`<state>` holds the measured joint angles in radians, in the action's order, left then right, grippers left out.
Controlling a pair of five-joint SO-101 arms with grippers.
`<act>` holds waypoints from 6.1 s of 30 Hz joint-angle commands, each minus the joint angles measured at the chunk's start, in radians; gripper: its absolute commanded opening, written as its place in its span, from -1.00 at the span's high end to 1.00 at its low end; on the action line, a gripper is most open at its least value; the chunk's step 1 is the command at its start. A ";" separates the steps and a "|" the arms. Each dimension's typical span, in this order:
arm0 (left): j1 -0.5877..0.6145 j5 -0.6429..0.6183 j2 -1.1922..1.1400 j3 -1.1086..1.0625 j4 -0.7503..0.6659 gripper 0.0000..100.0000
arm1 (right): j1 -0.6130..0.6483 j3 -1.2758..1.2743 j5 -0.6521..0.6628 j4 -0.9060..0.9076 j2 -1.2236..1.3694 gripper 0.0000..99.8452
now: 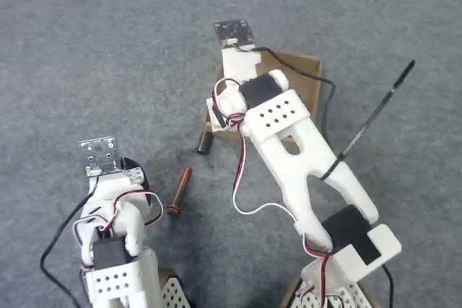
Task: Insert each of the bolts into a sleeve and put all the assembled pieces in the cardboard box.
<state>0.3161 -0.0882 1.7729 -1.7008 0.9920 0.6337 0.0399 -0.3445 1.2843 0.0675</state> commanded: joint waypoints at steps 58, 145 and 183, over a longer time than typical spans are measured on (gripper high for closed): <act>-0.005 0.008 -0.015 0.013 -0.018 0.97 | 0.094 -0.014 -0.404 -0.326 0.289 0.73; -0.186 0.011 -0.021 0.160 0.160 0.97 | -0.358 -0.987 0.351 -0.340 -0.599 0.99; -0.474 0.005 -0.853 0.423 0.117 0.97 | -0.364 -0.987 0.350 -0.340 -0.599 0.99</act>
<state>-0.1504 -0.0882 0.9337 -1.3295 1.1423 0.2900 -0.9574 -0.0084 0.9620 -0.4849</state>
